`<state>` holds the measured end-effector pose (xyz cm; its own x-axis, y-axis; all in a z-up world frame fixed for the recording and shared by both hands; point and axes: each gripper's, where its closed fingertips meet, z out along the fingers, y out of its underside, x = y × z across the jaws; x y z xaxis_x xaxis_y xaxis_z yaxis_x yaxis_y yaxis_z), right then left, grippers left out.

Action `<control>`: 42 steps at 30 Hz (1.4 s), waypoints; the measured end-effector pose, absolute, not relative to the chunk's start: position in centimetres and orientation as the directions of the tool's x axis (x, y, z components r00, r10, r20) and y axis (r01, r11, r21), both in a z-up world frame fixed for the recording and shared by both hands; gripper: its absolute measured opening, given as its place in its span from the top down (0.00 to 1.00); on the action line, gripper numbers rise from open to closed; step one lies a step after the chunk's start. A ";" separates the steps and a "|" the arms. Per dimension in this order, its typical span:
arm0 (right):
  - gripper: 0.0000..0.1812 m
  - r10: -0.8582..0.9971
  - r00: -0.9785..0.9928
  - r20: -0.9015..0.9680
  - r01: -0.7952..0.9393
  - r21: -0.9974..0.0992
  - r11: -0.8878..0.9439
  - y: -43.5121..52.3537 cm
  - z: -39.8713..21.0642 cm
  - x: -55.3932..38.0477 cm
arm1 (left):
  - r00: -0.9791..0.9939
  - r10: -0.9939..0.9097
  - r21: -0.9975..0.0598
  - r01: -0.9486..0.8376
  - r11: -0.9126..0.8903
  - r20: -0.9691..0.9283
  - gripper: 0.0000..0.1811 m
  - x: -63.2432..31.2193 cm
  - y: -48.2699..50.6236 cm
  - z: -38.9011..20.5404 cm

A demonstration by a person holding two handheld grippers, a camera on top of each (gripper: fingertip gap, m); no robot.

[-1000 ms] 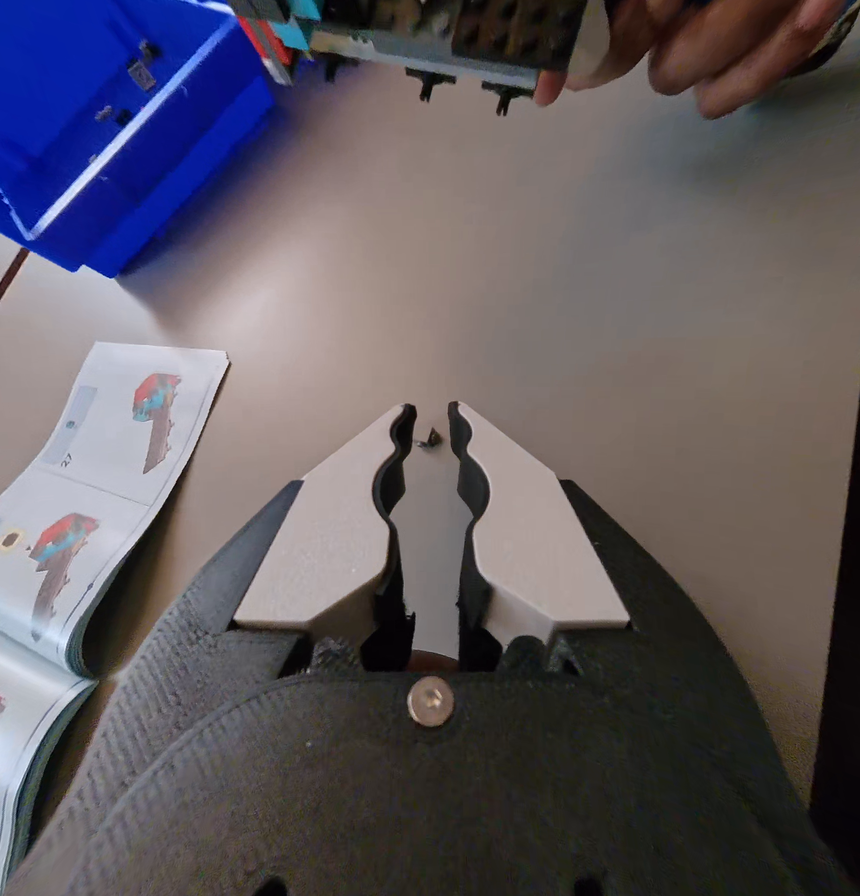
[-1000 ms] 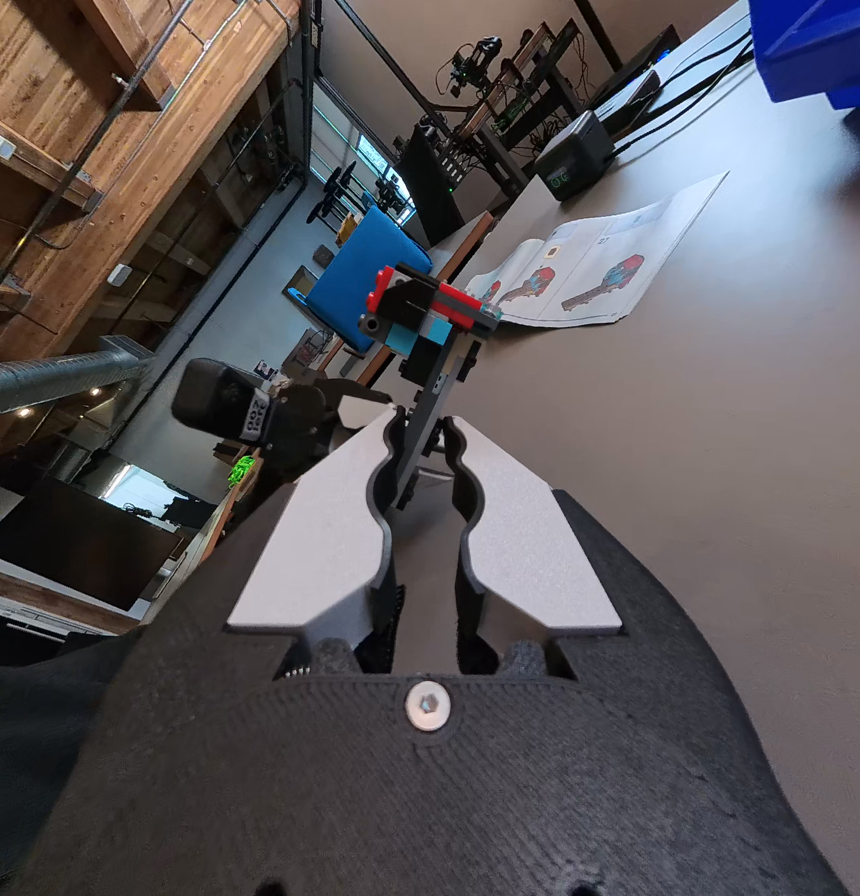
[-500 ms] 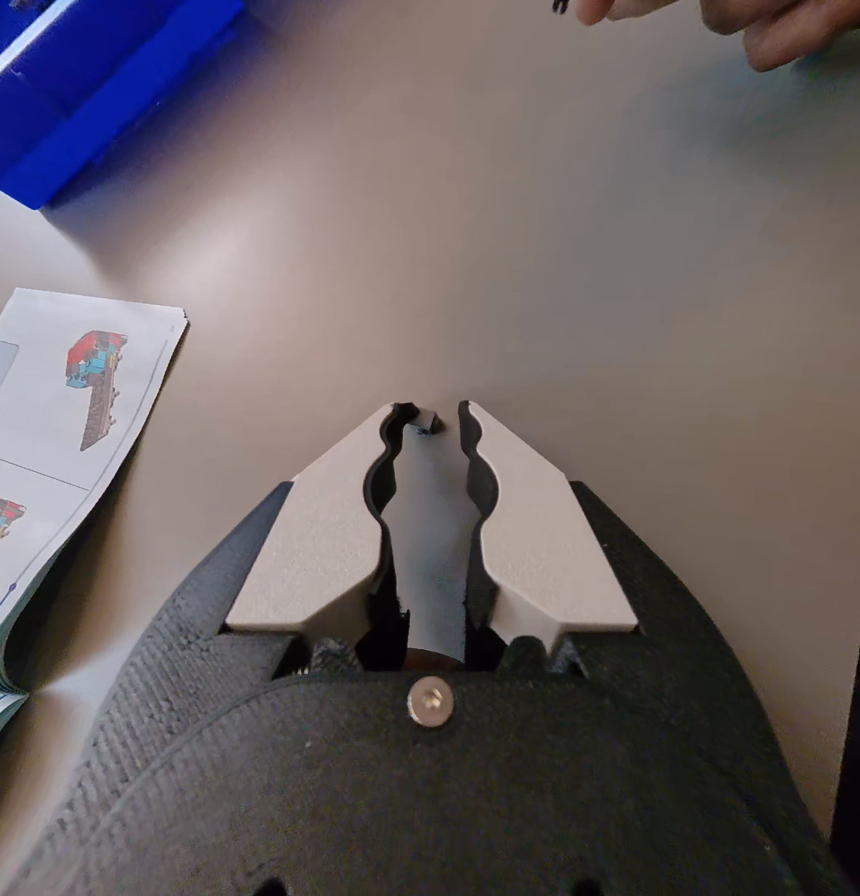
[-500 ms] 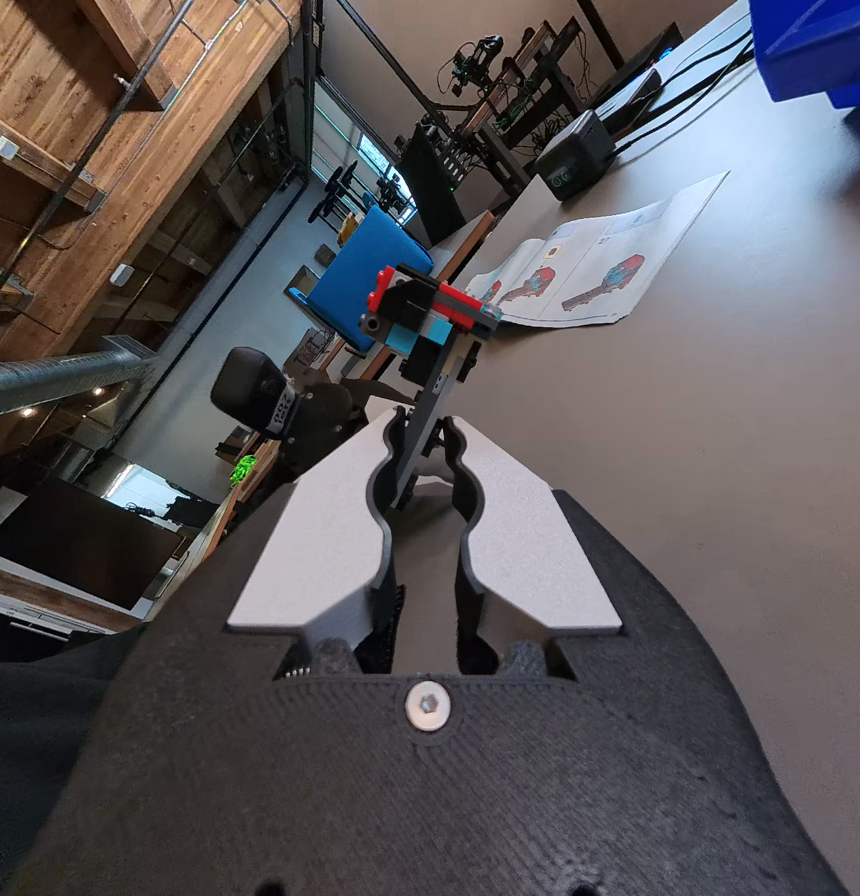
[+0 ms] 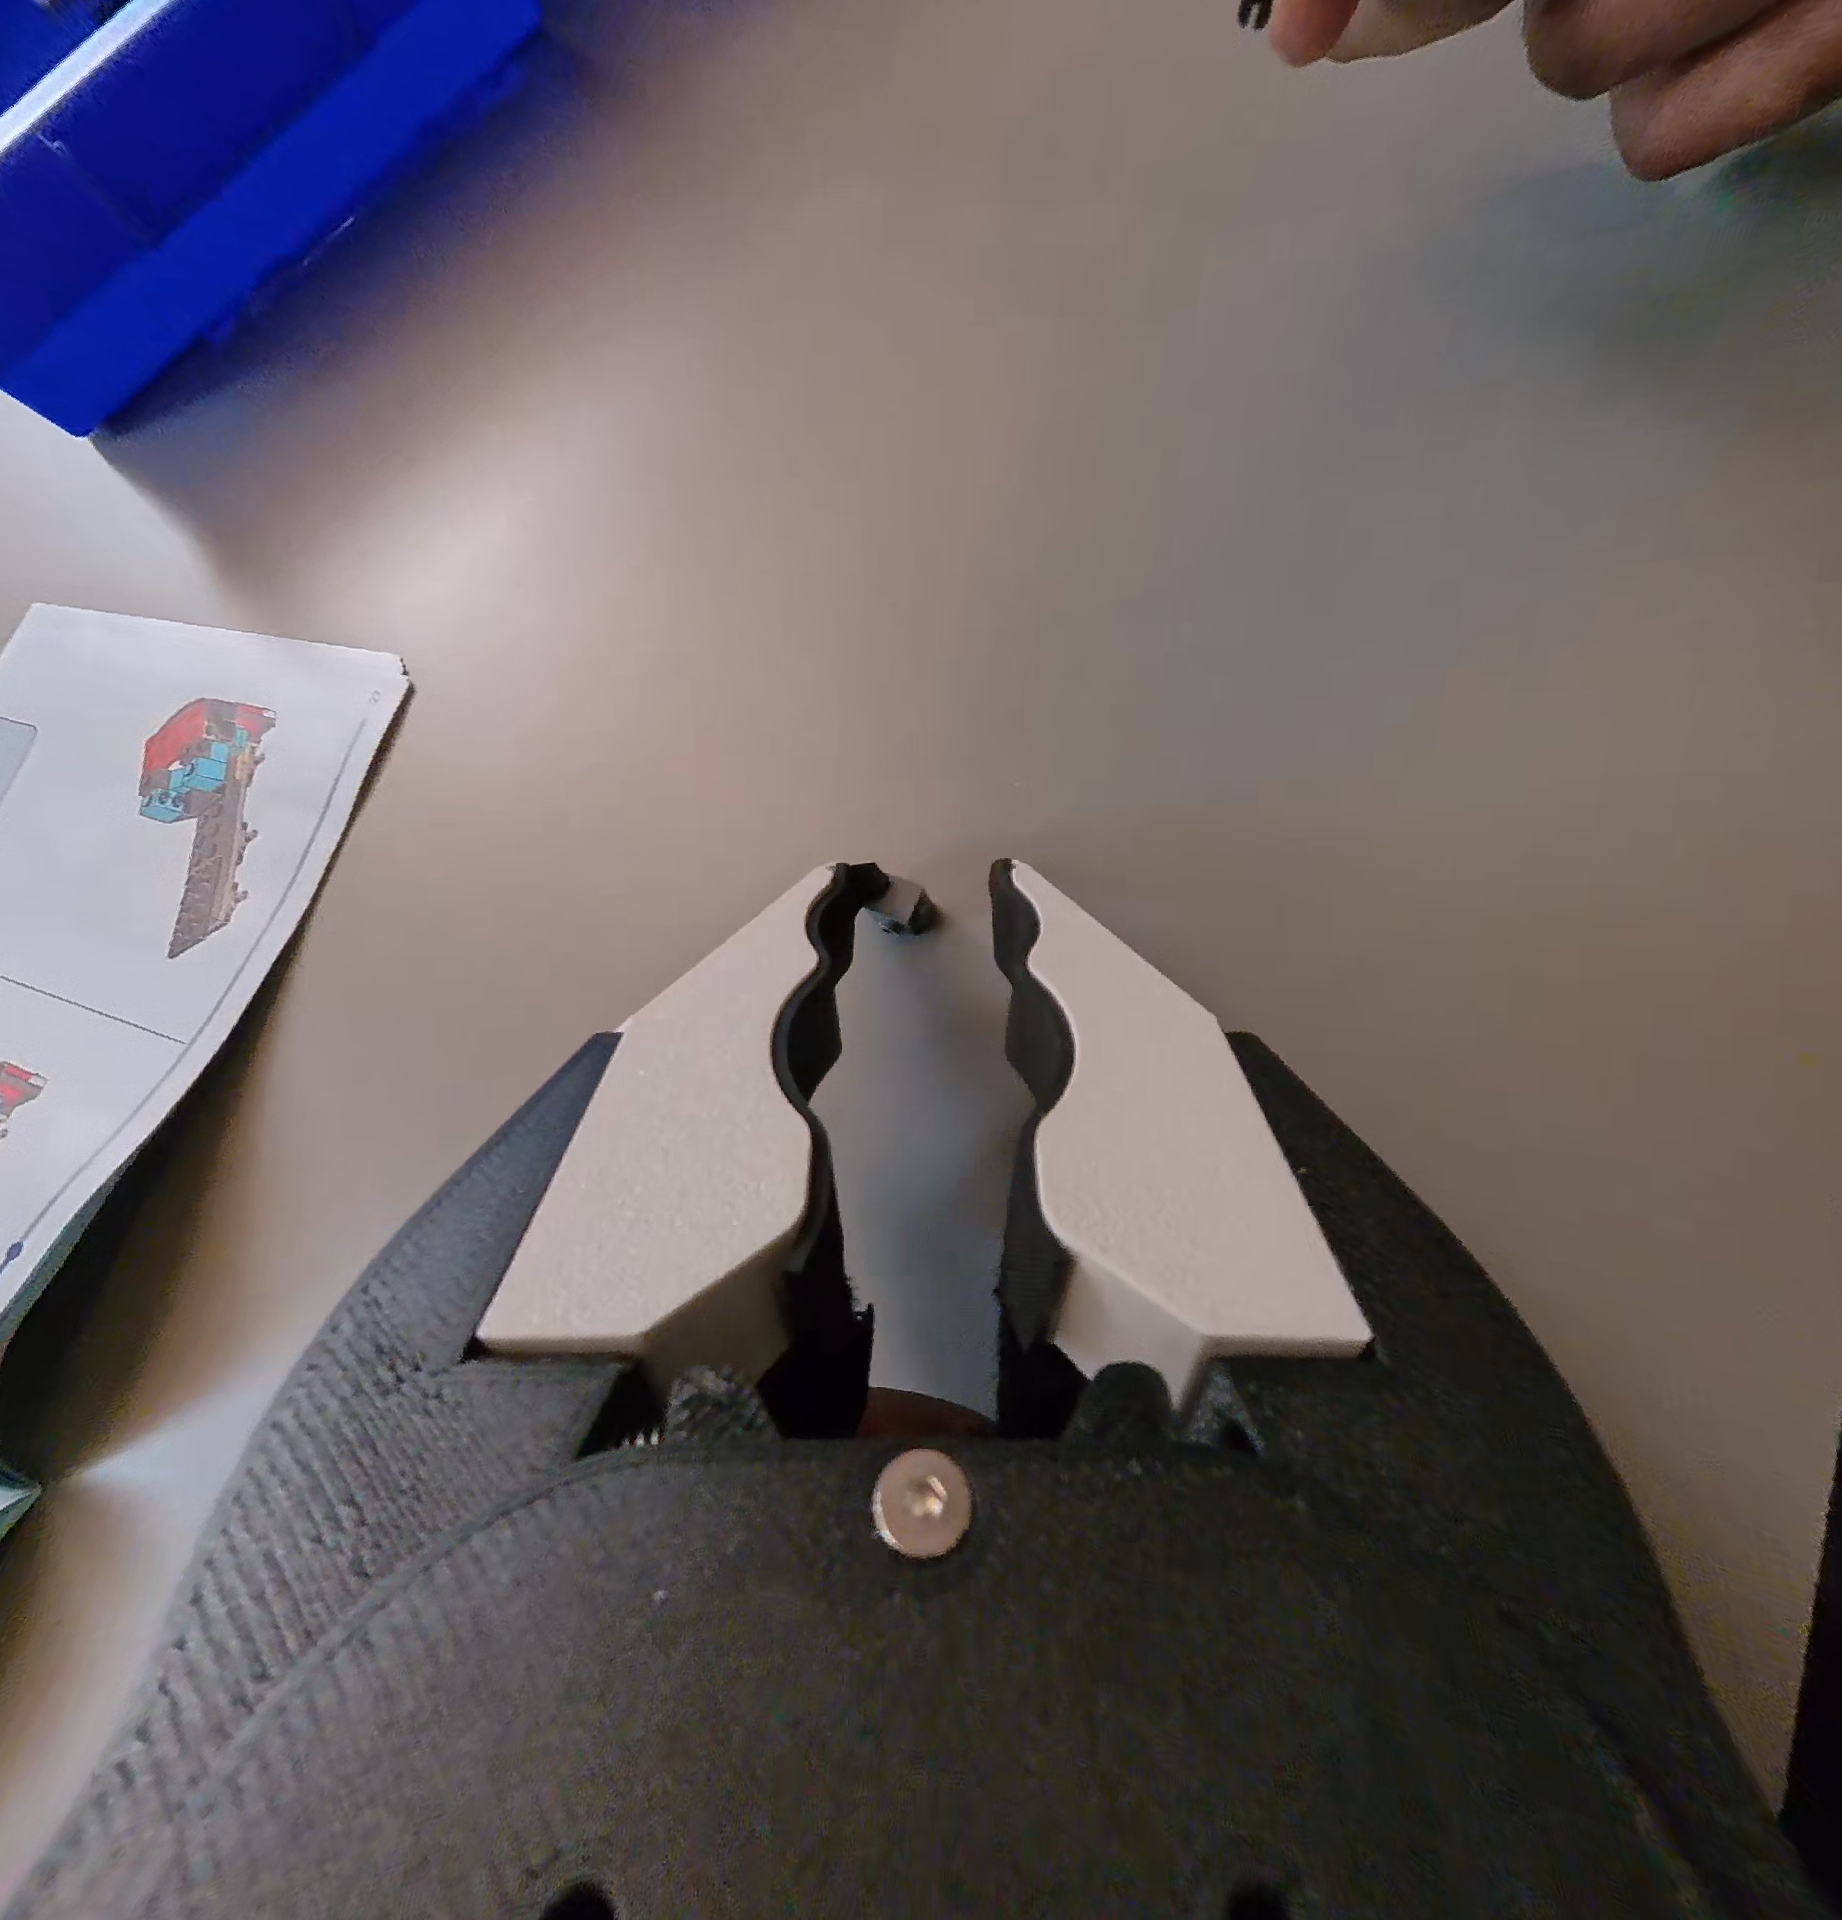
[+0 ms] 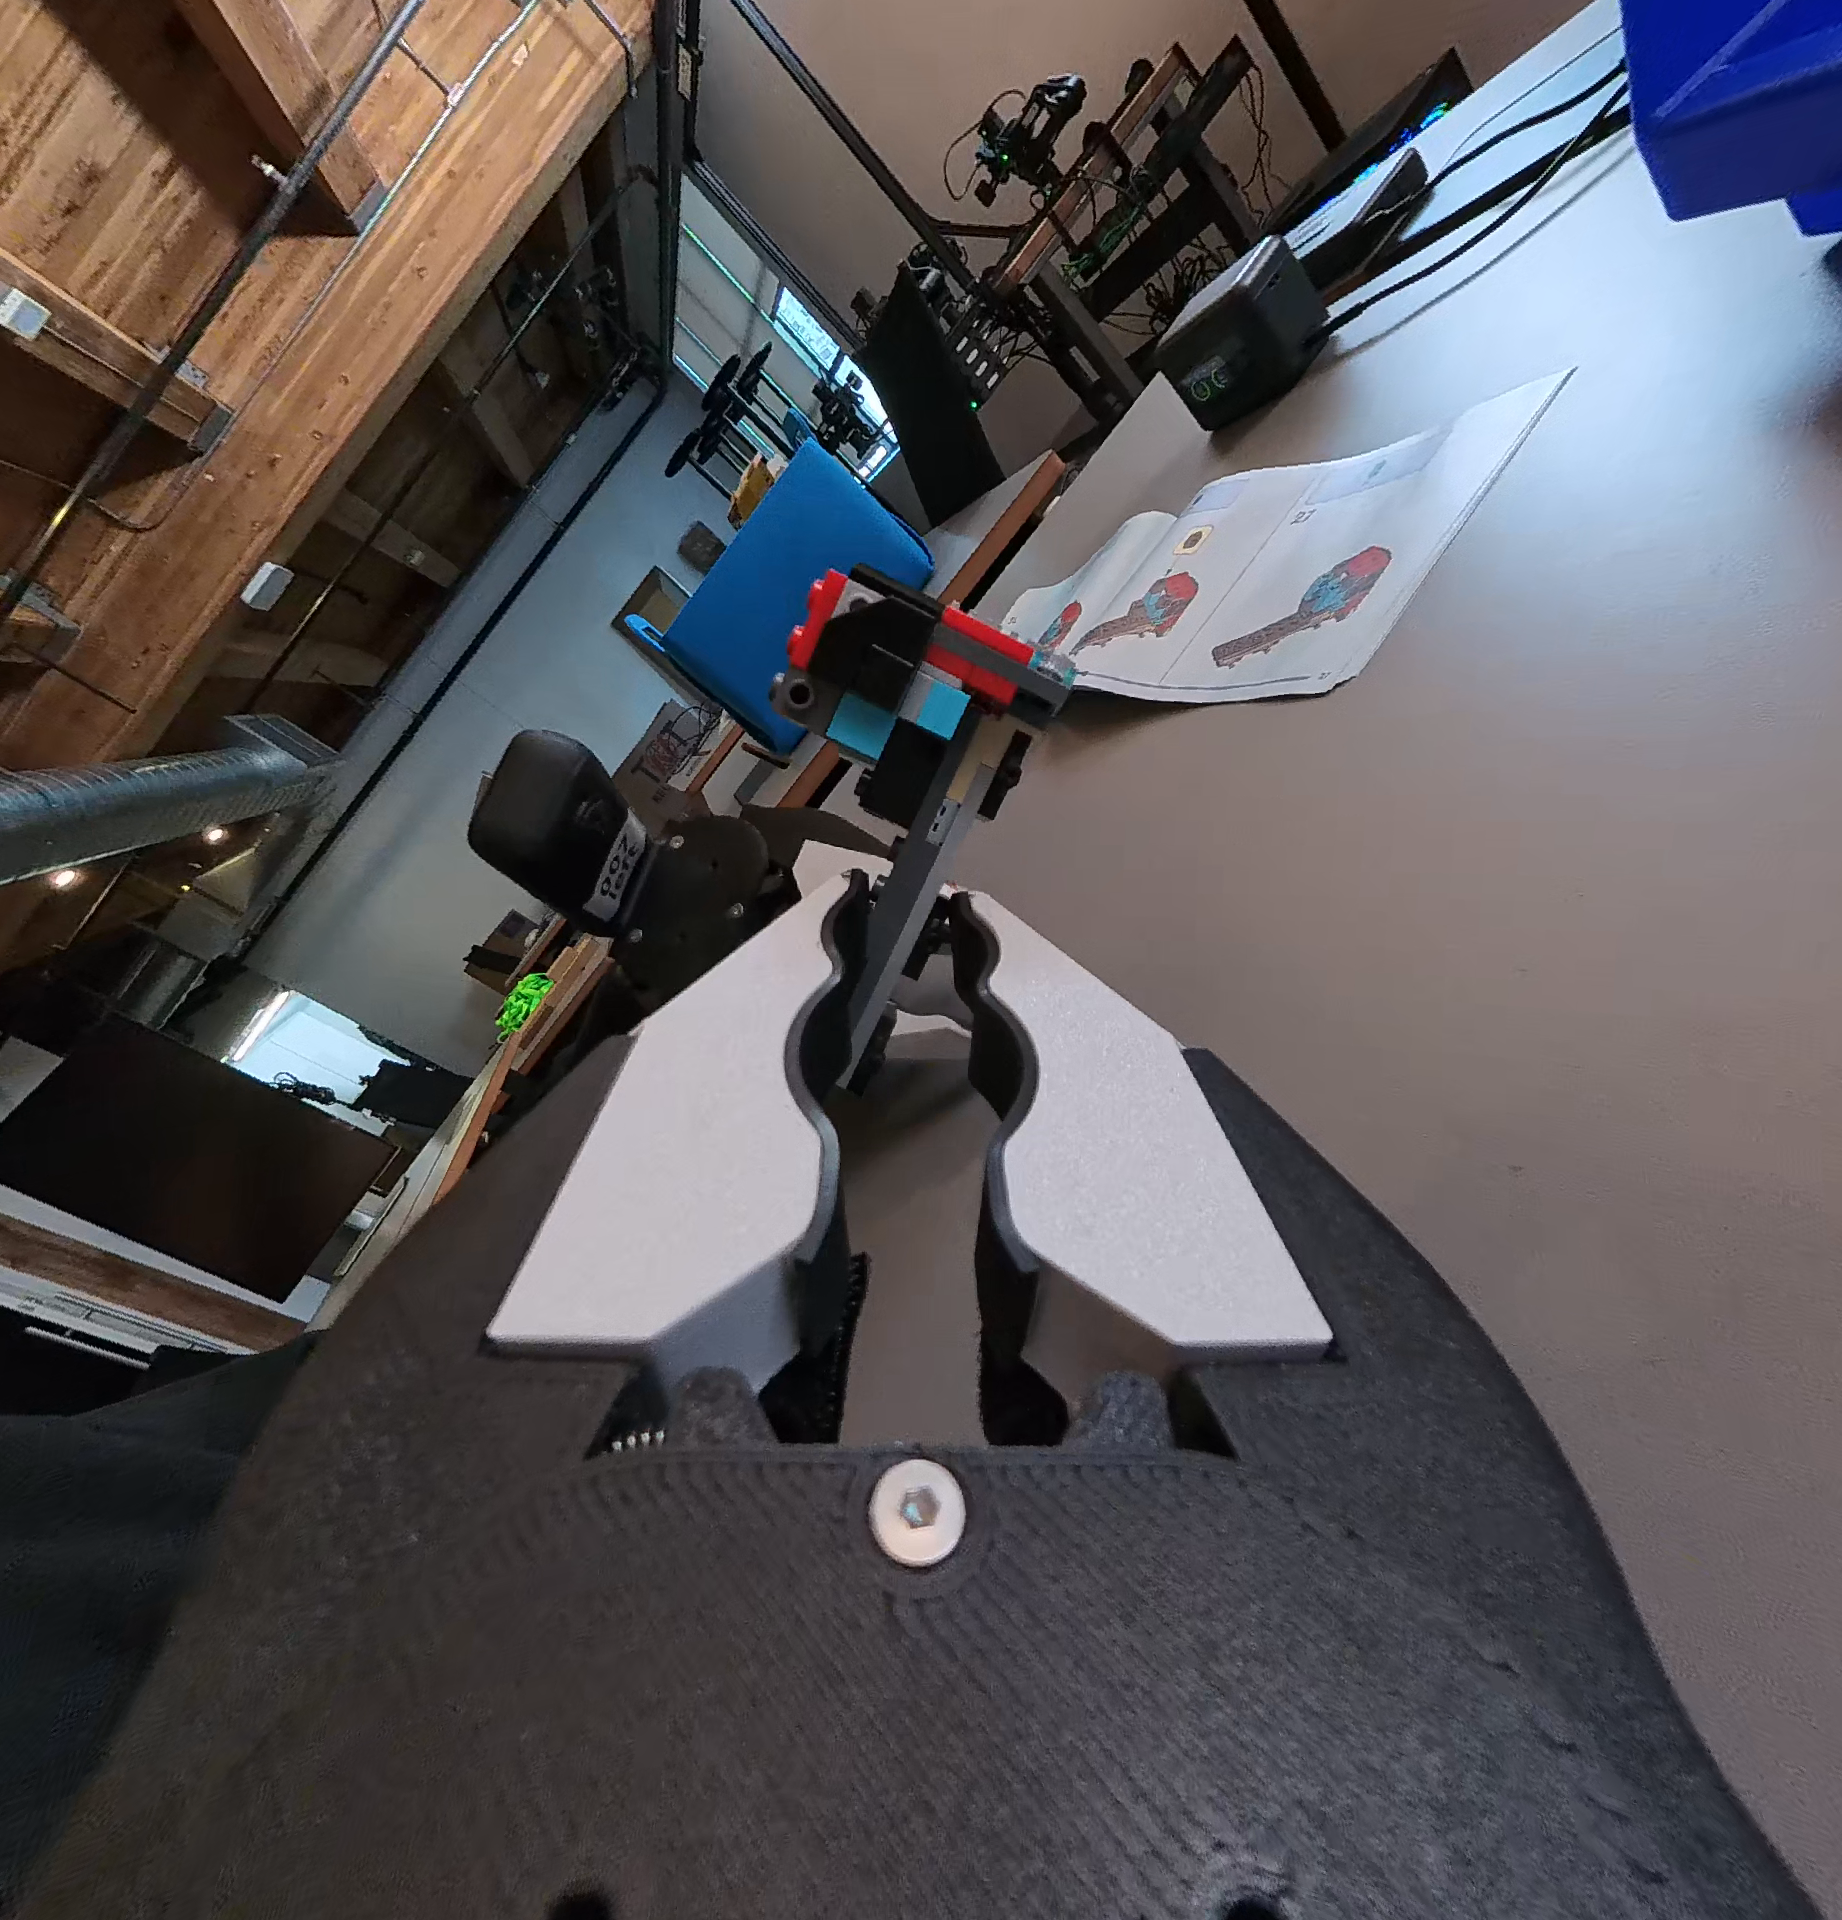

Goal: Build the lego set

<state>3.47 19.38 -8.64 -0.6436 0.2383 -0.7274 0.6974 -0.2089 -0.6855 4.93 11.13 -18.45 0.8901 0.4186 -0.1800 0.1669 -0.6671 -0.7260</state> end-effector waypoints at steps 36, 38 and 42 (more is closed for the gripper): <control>0.92 0.227 -0.636 -0.738 0.709 -0.675 -0.205 19.2 -8.9 3.5 | 0.782 0.530 -0.660 0.212 -0.721 -0.328 0.84 2.9 9.8 -17.9; 0.92 0.226 -0.637 -0.737 0.709 -0.675 -0.204 19.2 -8.9 3.5 | 0.778 0.525 -0.648 0.209 -0.733 -0.344 0.85 2.8 9.9 -18.1; 0.92 0.224 -0.635 -0.740 0.710 -0.673 -0.207 19.3 -8.8 3.4 | 0.778 0.520 -0.641 0.205 -0.740 -0.352 0.86 2.8 10.2 -18.1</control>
<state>3.42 19.27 -8.85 -0.6346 0.2243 -0.7395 0.7104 -0.2074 -0.6725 2.78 10.17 -18.13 0.7784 0.5201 -0.3516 0.2048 -0.7397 -0.6410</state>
